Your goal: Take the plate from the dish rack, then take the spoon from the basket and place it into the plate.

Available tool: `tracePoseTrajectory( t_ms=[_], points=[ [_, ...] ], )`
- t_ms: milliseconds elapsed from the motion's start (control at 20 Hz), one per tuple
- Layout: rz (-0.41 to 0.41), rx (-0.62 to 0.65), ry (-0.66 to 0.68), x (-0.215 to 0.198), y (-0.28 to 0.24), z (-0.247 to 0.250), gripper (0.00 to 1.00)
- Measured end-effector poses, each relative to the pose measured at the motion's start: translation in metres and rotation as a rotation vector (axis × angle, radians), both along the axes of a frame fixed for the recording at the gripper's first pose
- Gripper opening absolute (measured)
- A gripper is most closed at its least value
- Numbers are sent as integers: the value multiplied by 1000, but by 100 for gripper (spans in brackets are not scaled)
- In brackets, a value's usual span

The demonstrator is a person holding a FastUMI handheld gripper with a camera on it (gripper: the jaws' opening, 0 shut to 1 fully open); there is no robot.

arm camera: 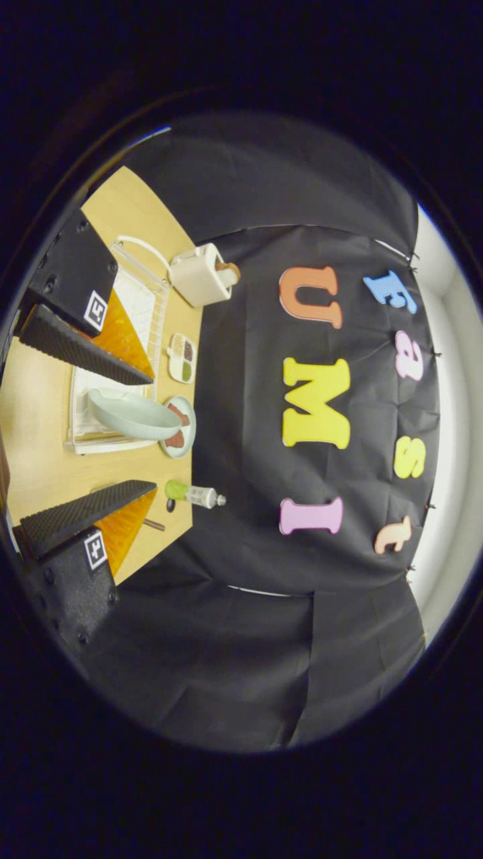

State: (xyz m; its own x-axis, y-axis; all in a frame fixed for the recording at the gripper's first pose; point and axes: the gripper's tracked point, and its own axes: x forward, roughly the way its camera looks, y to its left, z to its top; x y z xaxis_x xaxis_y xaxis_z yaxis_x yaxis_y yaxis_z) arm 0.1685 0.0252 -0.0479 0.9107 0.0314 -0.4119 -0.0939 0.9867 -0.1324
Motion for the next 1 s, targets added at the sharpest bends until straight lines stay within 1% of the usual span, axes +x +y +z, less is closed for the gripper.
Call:
tracePoseTrajectory(
  t_ms=[200,350,450,500,550,650,700,750,800,850,1000],
  points=[
    [-13,-72,175,53,3,-27,92],
    [-31,-119,298,82,4,-43,92],
    [-65,-149,370,103,-4,-48,86],
    [-56,-165,425,107,-4,-53,83],
    [-53,-180,487,113,-4,-58,77],
    [-92,-197,575,118,-8,-59,76],
    [-111,-197,591,125,-6,-58,76],
    [-112,-211,619,127,-1,-56,74],
    [-120,-244,654,126,0,-57,73],
    [-140,-299,684,126,-3,-57,68],
    [-196,-402,684,136,-4,-46,57]
  ],
)
